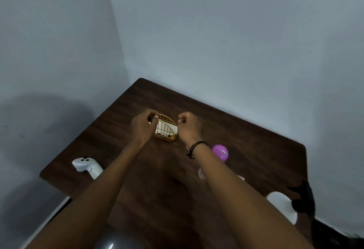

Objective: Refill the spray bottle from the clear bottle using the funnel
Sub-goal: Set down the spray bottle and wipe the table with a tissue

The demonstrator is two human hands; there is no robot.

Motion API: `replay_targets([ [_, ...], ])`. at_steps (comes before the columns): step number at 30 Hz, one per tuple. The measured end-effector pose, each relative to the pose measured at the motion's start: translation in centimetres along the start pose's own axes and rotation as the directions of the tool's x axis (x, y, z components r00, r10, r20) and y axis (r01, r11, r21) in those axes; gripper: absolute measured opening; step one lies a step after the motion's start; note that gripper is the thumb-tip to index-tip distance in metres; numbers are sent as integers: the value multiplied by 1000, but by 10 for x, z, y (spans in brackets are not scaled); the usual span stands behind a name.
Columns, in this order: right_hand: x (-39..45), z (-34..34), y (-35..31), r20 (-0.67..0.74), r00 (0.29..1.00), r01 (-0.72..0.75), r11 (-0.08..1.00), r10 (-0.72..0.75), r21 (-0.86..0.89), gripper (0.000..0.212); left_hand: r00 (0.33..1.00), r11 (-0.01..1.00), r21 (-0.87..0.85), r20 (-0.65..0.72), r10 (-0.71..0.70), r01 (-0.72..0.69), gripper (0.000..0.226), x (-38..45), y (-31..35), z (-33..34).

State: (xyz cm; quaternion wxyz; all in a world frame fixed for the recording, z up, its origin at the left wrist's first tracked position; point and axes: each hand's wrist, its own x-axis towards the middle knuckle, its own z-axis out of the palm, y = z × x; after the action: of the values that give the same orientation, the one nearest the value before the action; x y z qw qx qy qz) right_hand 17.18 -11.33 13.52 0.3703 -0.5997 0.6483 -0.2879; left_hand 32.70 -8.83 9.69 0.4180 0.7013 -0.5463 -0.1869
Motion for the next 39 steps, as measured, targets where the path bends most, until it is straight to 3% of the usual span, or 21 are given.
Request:
replay_targets([
  [2, 10, 18, 8, -6, 985, -172, 982, 173, 76, 31, 995, 995, 18, 12, -102, 101, 21, 13, -19, 4],
  [4, 17, 34, 20, 20, 975, -221, 975, 220, 31, 37, 985, 985, 48, 44, -166, 164, 32, 22, -35, 11],
  [9, 30, 60, 44, 85, 981, -165, 980, 174, -109, 40, 968, 966, 119, 79, -238, 228, 43, 32, -59, 30],
  [15, 40, 72, 62, 163, 972, -144, 978, 169, -153, 42, 937, 948, 103, 150, -314, 301, 52, 37, -68, 39],
  [19, 44, 75, 69, 196, 968, -118, 975, 155, -188, 42, 903, 926, 63, 202, -378, 373, 71, 39, -79, 35],
  [28, 44, 76, 72, 155, 983, -67, 974, 102, -218, 48, 911, 940, 88, 233, -340, 329, 61, 43, -86, 35],
  [35, 38, 70, 71, 155, 987, 83, 946, -36, -312, 42, 910, 942, 65, 245, -335, 329, 65, 39, -88, 33],
  [39, 31, 69, 66, 64, 992, 119, 954, -106, -274, 37, 923, 950, 21, 229, -309, 313, 65, 38, -92, 30],
])
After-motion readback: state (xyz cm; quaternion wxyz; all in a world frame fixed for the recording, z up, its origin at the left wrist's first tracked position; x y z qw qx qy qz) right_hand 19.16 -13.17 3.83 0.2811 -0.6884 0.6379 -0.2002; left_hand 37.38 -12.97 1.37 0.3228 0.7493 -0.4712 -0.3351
